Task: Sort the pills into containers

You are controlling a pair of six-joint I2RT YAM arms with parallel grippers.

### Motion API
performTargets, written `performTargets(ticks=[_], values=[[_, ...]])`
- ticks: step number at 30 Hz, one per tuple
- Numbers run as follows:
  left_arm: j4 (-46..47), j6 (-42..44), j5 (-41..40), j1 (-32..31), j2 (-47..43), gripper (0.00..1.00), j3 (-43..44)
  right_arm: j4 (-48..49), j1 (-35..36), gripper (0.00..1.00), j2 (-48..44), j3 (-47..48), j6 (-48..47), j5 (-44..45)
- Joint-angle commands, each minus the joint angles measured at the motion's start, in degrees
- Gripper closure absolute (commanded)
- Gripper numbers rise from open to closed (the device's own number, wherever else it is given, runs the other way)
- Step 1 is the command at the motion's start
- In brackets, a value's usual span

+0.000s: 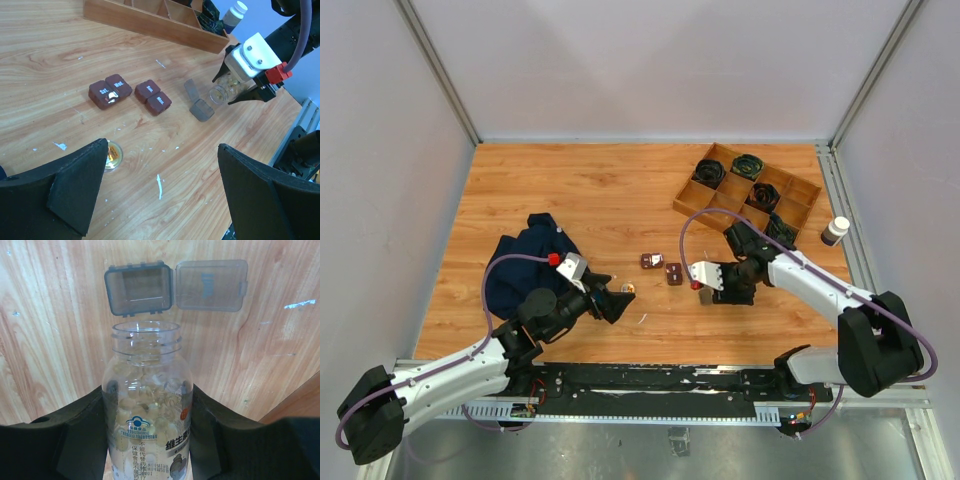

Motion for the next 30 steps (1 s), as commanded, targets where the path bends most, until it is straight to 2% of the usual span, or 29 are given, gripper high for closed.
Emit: performTargets(ticks=[1, 2, 4, 6, 7, 9, 11, 14, 16, 17, 19, 22, 24, 25, 26, 27, 29, 30], values=[[0.1, 0.4, 0.0, 0.2, -0.7, 0.05, 0.1, 3.1, 0.5, 0.99, -1.1, -1.1, 2.0, 3.3], [0.1, 0.3, 0.0, 0.2, -0.8, 0.05, 0.0, 2.8, -0.2, 0.99, -0.9, -0.2, 2.0, 3.4], [0.6, 0.1, 0.3, 0.2, -0.9, 0.05, -0.1, -3.8, 0.4, 0.99, -0.3, 1.4, -0.1, -3.6], [0.2, 0.4, 0.1, 0.2, -0.9, 0.05, 0.1, 2.9, 1.1, 0.99, -1.0, -1.2, 2.1, 3.7], [0.2, 0.3, 0.1, 0.2, -0.9, 0.06, 0.0, 2.9, 0.5, 0.99, -0.6, -0.5, 2.0, 4.0], [0.2, 0.2, 0.3, 0.2, -1.0, 0.05, 0.0, -2.2, 0.6, 0.99, -0.2, 0.9, 0.6, -1.5], [-0.1, 0.3, 0.1, 0.2, -1.2, 0.05, 0.0, 1.2, 1.0, 0.99, -1.0, -1.0, 1.0, 2.2], [0.1, 0.2, 0.1, 0.2, -1.6, 0.05, -0.3, -3.7, 0.8, 0.99, -1.0, 0.6, -0.9, -3.9], [-0.2, 0.2, 0.0, 0.2, -1.6, 0.05, -0.2, 2.4, 0.9, 0.99, -1.4, -1.0, 1.9, 3.0], [-0.1, 0.1, 0.1, 0.2, -1.6, 0.05, -0.2, 2.1, 0.3, 0.99, -0.9, -0.1, 2.3, 3.5], [0.3, 0.0, 0.3, 0.2, -1.6, 0.05, -0.3, -3.6, 0.5, 0.99, 0.2, 1.2, 0.3, -3.0], [0.0, 0.0, 0.2, 0.2, -1.6, 0.05, -0.2, 3.1, 0.6, 0.99, -0.6, -1.0, 2.4, 3.8], [0.3, -0.1, 0.3, 0.2, -1.7, 0.05, -0.5, -4.0, 0.4, 0.99, -0.1, 1.5, 0.3, -3.4], [0.2, 0.0, 0.2, 0.2, -1.7, 0.06, -0.4, -2.1, 1.2, 0.99, -0.8, 0.1, 1.1, -1.8], [0.2, 0.0, 0.0, 0.2, -1.7, 0.05, -0.4, 2.7, 1.3, 0.99, -1.3, -1.5, 2.3, 3.4], [0.3, -0.1, 0.0, 0.2, -1.7, 0.05, -0.5, 1.6, 0.9, 0.99, -0.7, -1.1, 2.1, 4.7], [0.5, -0.1, 0.4, 0.2, -1.7, 0.05, -0.5, -3.7, 1.0, 0.99, -0.3, 1.6, 1.3, -2.6], [0.3, -0.1, 0.2, 0.2, -1.6, 0.05, -0.5, -0.6, 1.8, 0.99, -1.2, 0.3, 2.2, 0.8]])
